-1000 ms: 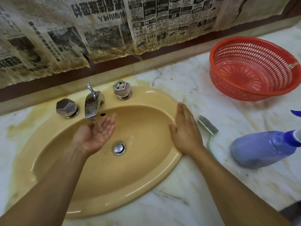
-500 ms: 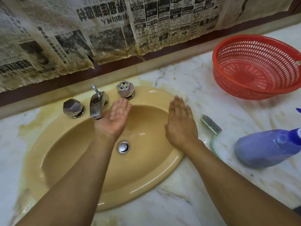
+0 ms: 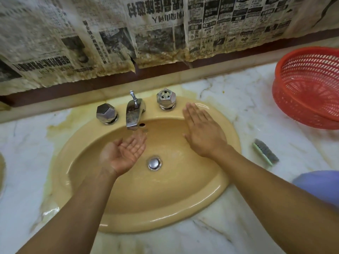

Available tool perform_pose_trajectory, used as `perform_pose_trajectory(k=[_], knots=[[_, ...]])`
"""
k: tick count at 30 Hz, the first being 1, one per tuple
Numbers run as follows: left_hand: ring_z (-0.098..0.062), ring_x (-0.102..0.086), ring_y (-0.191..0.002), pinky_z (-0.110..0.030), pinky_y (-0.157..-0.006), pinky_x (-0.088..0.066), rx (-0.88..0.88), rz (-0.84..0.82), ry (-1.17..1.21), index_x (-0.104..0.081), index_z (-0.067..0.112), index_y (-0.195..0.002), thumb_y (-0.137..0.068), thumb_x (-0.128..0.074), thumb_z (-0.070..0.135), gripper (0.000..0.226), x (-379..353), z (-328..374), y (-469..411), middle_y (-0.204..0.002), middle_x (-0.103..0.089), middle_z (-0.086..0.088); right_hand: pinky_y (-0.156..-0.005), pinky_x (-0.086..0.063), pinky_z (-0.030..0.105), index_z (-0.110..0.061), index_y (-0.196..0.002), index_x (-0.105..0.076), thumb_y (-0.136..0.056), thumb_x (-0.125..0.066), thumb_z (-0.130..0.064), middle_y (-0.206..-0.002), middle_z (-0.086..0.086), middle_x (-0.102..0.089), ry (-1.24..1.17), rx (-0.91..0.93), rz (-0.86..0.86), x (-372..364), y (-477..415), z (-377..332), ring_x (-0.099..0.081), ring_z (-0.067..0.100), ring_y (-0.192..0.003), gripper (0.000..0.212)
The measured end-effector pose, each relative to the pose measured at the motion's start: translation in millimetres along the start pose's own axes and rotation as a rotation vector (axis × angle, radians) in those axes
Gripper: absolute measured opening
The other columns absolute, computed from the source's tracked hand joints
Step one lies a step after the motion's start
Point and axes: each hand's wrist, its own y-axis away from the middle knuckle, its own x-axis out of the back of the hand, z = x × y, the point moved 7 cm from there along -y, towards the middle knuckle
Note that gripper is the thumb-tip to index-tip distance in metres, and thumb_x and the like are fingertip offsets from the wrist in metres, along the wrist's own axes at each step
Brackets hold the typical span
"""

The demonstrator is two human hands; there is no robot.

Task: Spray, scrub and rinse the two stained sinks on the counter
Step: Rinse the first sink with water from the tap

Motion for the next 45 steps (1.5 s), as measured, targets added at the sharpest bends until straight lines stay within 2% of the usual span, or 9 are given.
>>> perform_pose_trajectory(k=[2, 7, 10, 15, 21, 26, 30, 36, 45], knots=[[-0.038, -0.071, -0.108, -0.048, -0.100, -0.050, -0.003, 0.029, -0.018, -0.056, 0.006, -0.119, -0.112, -0.026, 0.028, 0.038, -2, 6, 0, -0.122, -0.072, -0.020, -0.128, -0.001, 0.037, -0.008, -0.163, -0.004, -0.107, -0.034, -0.041, -0.171, 0.009, 0.004, -0.045, -0.003, 0.039, 1, 3, 3, 0.003, 0.021, -0.158, 0.072], [-0.038, -0.076, -0.092, -0.047, -0.091, -0.056, 0.027, 0.063, 0.012, -0.063, 0.000, -0.125, -0.113, -0.030, 0.027, 0.044, -16, 6, -1, -0.107, -0.076, -0.020, -0.127, -0.008, 0.033, -0.005, -0.160, -0.026, -0.108, -0.039, -0.029, -0.169, 0.009, -0.018, -0.196, -0.067, 0.103, 9, 3, 13, -0.014, 0.022, -0.157, 0.058], [-0.039, -0.073, -0.104, -0.047, -0.098, -0.053, 0.035, 0.051, 0.058, -0.062, -0.005, -0.130, -0.112, -0.028, 0.025, 0.048, -34, -9, -2, -0.113, -0.074, -0.025, -0.126, -0.008, 0.033, -0.003, -0.158, -0.029, -0.107, -0.039, -0.026, -0.169, 0.011, -0.020, -0.223, -0.153, 0.156, 7, 19, 21, -0.016, 0.025, -0.157, 0.057], [-0.041, -0.039, -0.147, -0.058, -0.122, -0.025, 0.021, -0.161, 0.371, -0.044, -0.011, -0.144, -0.113, -0.019, 0.027, 0.056, -101, -43, 3, -0.148, -0.050, -0.031, -0.127, -0.006, 0.036, -0.002, -0.160, -0.023, -0.107, -0.039, -0.028, -0.170, 0.014, -0.012, -0.208, -0.158, 0.113, 5, 21, 21, -0.010, 0.027, -0.158, 0.061], [-0.026, -0.040, -0.149, -0.050, -0.124, -0.026, -0.014, -0.352, 0.119, -0.050, -0.001, -0.143, -0.112, -0.027, 0.029, 0.049, -118, -55, 14, -0.154, -0.050, -0.015, -0.127, 0.005, 0.045, -0.008, -0.161, 0.009, -0.101, -0.035, -0.042, -0.170, 0.012, 0.015, 0.013, -0.062, -0.049, 8, -43, -5, 0.017, 0.023, -0.156, 0.082], [-0.031, -0.052, -0.140, -0.046, -0.121, -0.033, -0.041, -0.184, 0.032, -0.058, -0.002, -0.131, -0.112, -0.030, 0.023, 0.042, -52, -25, 16, -0.142, -0.061, -0.020, -0.128, 0.001, 0.045, -0.002, -0.161, 0.002, -0.093, -0.042, -0.073, -0.170, 0.014, 0.005, -0.018, -0.117, -0.088, 10, -68, -19, 0.008, 0.027, -0.158, 0.108], [-0.034, -0.056, -0.134, -0.045, -0.118, -0.037, -0.043, -0.066, 0.034, -0.058, -0.004, -0.129, -0.111, -0.032, 0.022, 0.040, -2, -3, 16, -0.137, -0.063, -0.021, -0.128, 0.005, 0.042, -0.005, -0.161, 0.010, -0.100, -0.033, -0.065, -0.168, 0.015, 0.019, 0.050, -0.023, -0.046, -4, -6, -17, 0.020, 0.026, -0.155, 0.096], [-0.037, -0.060, -0.126, -0.046, -0.117, -0.038, -0.001, -0.057, -0.003, -0.060, -0.003, -0.112, -0.111, -0.032, 0.019, 0.035, -4, 1, 9, -0.126, -0.067, -0.021, -0.128, 0.004, 0.040, -0.006, -0.162, 0.004, -0.097, -0.034, -0.072, -0.170, 0.013, 0.011, -0.029, -0.041, -0.097, 3, -73, -10, 0.014, 0.024, -0.157, 0.101], [-0.038, -0.066, -0.113, -0.045, -0.112, -0.045, 0.092, -0.147, 0.046, -0.062, -0.007, -0.126, -0.112, -0.032, 0.026, 0.047, -49, -13, -1, -0.120, -0.071, -0.027, -0.127, -0.013, 0.041, -0.002, -0.161, -0.001, -0.105, -0.046, -0.038, -0.169, 0.019, -0.008, -0.282, -0.546, 0.007, -6, 87, 57, -0.008, 0.031, -0.156, 0.081]])
